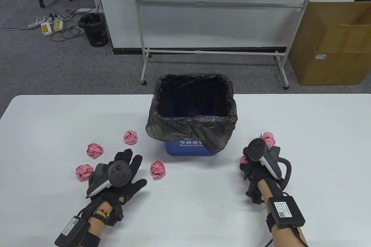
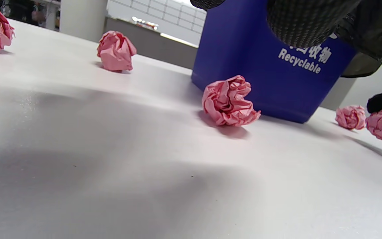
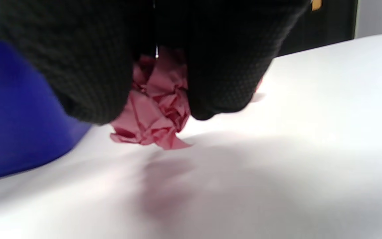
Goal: Toss crumpled papers into recycling bin
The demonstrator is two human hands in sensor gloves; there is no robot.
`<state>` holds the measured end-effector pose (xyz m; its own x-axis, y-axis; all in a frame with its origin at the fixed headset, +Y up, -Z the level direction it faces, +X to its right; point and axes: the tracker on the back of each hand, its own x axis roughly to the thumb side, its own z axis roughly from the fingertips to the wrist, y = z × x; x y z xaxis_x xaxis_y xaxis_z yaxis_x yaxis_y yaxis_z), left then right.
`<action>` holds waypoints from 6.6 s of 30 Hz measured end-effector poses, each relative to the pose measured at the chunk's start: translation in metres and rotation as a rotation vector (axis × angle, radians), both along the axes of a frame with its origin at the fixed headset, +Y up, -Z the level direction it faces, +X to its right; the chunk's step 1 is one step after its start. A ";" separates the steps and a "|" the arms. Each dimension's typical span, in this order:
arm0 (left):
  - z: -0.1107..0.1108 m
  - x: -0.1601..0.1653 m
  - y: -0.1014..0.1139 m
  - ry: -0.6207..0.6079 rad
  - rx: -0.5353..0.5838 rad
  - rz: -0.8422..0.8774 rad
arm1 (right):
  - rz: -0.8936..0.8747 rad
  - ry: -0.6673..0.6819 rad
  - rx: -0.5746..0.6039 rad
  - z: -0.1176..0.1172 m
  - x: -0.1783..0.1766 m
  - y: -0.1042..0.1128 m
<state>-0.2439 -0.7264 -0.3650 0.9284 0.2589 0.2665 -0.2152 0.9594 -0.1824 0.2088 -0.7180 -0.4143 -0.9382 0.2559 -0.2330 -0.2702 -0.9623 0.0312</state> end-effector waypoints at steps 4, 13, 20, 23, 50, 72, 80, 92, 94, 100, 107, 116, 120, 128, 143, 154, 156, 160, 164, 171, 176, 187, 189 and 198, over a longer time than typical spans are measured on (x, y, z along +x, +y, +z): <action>0.000 0.001 0.000 -0.004 -0.001 0.001 | -0.080 0.077 -0.028 0.008 -0.012 0.012; 0.000 -0.001 0.002 0.000 0.008 0.010 | -0.221 0.230 -0.112 0.016 -0.040 0.039; 0.000 -0.001 0.002 -0.002 0.010 0.018 | -0.296 0.336 -0.190 0.019 -0.059 0.060; 0.000 -0.001 0.002 -0.003 0.010 0.018 | -0.345 0.386 -0.230 0.018 -0.068 0.071; 0.001 0.000 0.002 -0.012 0.004 0.003 | -0.755 0.427 -0.029 -0.031 -0.102 0.176; 0.001 0.005 0.001 -0.024 -0.001 0.000 | -0.494 0.257 0.210 -0.025 -0.085 0.202; -0.002 0.007 -0.001 -0.019 -0.017 0.008 | -0.286 0.117 0.306 -0.003 -0.061 0.208; -0.001 0.009 -0.002 -0.027 -0.015 -0.013 | -0.237 -0.091 0.333 0.001 -0.009 0.181; -0.001 0.010 -0.002 -0.028 -0.014 -0.017 | -0.228 -0.128 0.322 -0.001 -0.001 0.173; -0.001 0.009 -0.004 -0.031 -0.022 -0.015 | -0.180 -0.214 0.252 -0.015 0.025 0.132; 0.000 0.005 -0.001 -0.015 -0.008 -0.016 | -0.179 -0.305 0.134 -0.039 0.058 0.074; -0.001 0.004 -0.003 -0.010 -0.016 -0.033 | -0.128 -0.331 0.023 -0.071 0.071 0.021; -0.001 0.004 -0.003 -0.010 -0.015 -0.038 | -0.101 -0.336 -0.013 -0.083 0.070 0.006; 0.000 0.003 -0.002 -0.003 -0.020 -0.048 | 0.003 -0.365 -0.057 -0.098 0.063 -0.020; 0.000 0.005 -0.004 -0.008 -0.022 -0.059 | 0.196 -0.416 -0.001 -0.102 0.051 -0.030; 0.000 0.006 -0.005 -0.021 -0.023 -0.055 | 0.219 -0.325 0.021 -0.078 0.034 0.008; 0.000 0.006 -0.004 -0.022 -0.022 -0.059 | 0.199 -0.299 0.018 -0.071 0.030 0.015; 0.001 0.007 -0.004 -0.022 -0.017 -0.059 | 0.170 -0.241 0.045 -0.052 0.022 0.025; 0.000 0.007 -0.005 -0.020 -0.019 -0.063 | 0.139 -0.180 0.016 -0.035 0.011 0.032; -0.001 0.004 -0.007 -0.002 -0.026 -0.079 | 0.002 -0.053 -0.091 -0.009 -0.014 0.044; -0.002 0.002 -0.007 0.003 -0.028 -0.072 | -0.066 0.072 -0.208 0.008 -0.032 0.048; -0.002 0.003 -0.006 0.001 -0.036 -0.062 | -0.260 0.362 -0.358 0.039 -0.086 0.069; -0.002 0.003 -0.007 0.001 -0.036 -0.060 | -0.294 0.411 -0.360 0.041 -0.095 0.077; -0.003 0.001 -0.007 0.009 -0.041 -0.054 | -0.609 0.532 -0.286 0.024 -0.119 0.135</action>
<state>-0.2429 -0.7330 -0.3678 0.9434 0.2194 0.2486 -0.1654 0.9612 -0.2206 0.0902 -0.5829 -0.3908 -0.6592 0.7490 0.0669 -0.6180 -0.5902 0.5194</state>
